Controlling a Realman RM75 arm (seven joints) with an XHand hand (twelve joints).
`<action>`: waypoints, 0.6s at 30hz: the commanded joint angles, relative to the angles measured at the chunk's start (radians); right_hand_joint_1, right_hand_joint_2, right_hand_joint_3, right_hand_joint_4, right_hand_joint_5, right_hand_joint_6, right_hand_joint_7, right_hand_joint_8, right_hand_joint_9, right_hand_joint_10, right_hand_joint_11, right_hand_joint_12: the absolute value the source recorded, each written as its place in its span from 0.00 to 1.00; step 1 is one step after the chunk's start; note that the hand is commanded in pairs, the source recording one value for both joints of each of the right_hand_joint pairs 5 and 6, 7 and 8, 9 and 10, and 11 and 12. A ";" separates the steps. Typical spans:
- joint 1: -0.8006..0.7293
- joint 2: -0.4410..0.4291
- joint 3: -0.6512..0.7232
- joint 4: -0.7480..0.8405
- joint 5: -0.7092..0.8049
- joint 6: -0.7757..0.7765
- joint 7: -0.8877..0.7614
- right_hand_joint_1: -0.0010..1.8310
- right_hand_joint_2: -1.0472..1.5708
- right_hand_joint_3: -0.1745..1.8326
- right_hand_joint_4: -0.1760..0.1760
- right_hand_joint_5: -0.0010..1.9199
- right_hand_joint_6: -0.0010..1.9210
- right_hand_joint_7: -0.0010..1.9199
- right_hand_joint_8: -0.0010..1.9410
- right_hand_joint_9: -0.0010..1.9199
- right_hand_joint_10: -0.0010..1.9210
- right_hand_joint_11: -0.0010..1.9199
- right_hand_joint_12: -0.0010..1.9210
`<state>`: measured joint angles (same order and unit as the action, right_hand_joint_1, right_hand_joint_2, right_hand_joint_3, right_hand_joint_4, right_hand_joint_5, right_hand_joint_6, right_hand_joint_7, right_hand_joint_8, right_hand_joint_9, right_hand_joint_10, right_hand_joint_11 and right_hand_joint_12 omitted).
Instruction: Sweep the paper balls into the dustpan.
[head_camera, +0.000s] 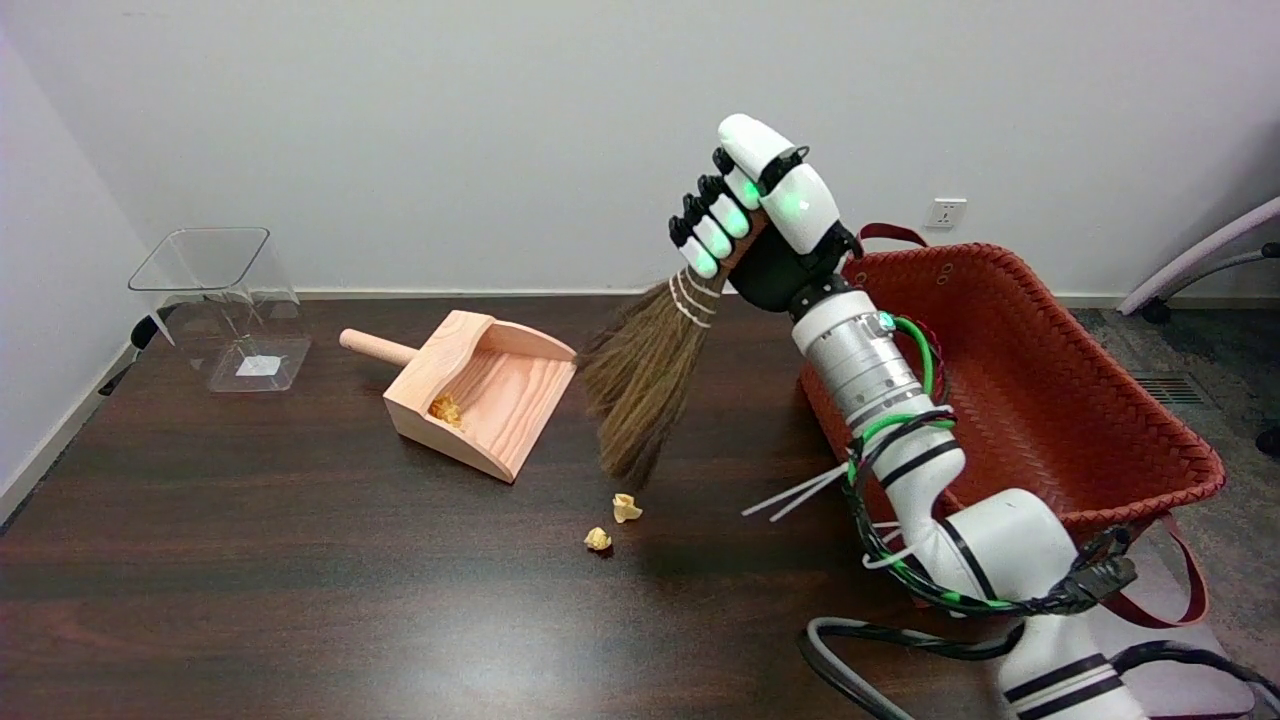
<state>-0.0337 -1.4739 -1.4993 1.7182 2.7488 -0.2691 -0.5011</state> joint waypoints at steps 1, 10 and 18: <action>-0.075 0.159 -0.050 -0.075 0.000 -0.120 0.231 0.52 1.00 0.50 0.50 1.00 1.00 1.00 0.99 1.00 1.00 1.00 1.00; -0.075 0.149 -0.125 -0.144 -0.001 -0.204 0.263 0.52 1.00 0.50 0.50 1.00 1.00 1.00 0.99 1.00 1.00 1.00 1.00; -0.082 0.149 -0.158 -0.198 -0.003 -0.290 0.285 0.51 1.00 0.50 0.50 1.00 1.00 1.00 0.99 1.00 1.00 1.00 1.00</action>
<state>-0.0929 -1.3557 -1.5806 1.6211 2.7488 -0.4133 -0.3041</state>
